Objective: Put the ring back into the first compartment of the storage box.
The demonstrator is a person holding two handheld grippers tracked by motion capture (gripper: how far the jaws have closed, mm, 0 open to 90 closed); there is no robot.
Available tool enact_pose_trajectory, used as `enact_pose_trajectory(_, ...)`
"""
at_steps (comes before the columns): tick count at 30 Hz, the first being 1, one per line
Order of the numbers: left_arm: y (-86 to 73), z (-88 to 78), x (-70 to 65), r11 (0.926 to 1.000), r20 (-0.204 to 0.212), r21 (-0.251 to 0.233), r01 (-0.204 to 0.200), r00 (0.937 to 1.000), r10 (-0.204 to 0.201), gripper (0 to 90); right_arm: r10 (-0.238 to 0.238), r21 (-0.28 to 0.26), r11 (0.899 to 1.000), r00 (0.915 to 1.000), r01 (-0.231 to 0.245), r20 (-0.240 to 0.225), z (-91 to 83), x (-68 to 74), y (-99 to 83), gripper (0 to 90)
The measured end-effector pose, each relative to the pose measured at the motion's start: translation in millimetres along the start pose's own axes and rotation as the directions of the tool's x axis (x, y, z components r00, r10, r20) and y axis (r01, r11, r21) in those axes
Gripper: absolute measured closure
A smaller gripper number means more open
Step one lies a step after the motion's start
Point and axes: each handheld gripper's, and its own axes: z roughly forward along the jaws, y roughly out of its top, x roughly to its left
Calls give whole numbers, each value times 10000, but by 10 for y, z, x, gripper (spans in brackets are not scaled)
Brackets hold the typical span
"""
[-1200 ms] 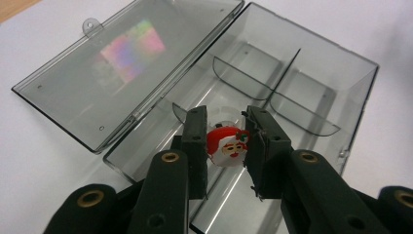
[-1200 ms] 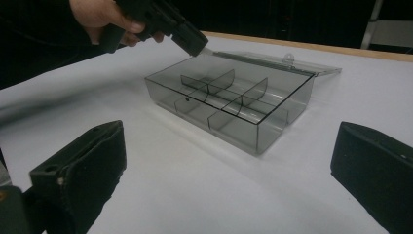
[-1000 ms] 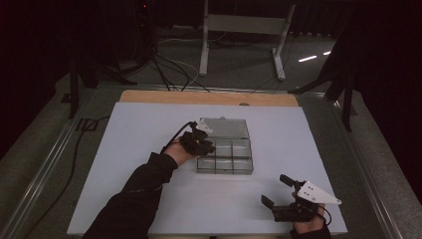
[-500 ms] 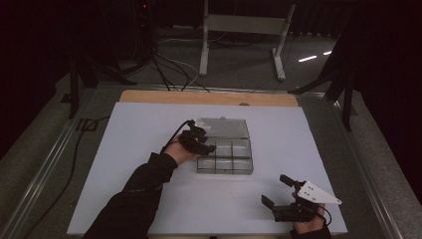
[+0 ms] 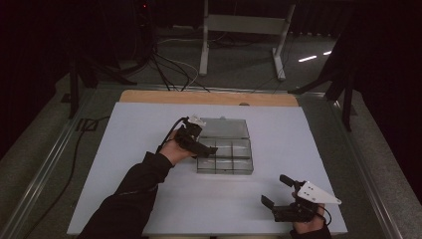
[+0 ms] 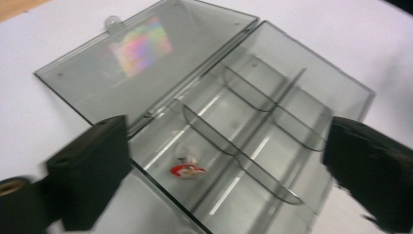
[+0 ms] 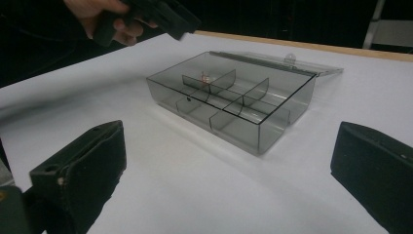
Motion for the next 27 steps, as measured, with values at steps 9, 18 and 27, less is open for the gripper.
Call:
enact_pose_trajectory(9,-84,-230,-4,9993,328,-367,74,9994,-62,5,-38,-9,10000,10000,38,-35,0,3,4,0)
enact_pose_trajectory(18,-175,-497,13,9925,730,-1219,-90,9972,180,5,9,-22,10000,10000,-9,-14,-4,10,7,0)
enact_pose_trajectory(27,-386,-706,30,9860,903,-1668,-8,9958,161,5,13,-39,10000,10000,-14,-37,-7,13,8,0)
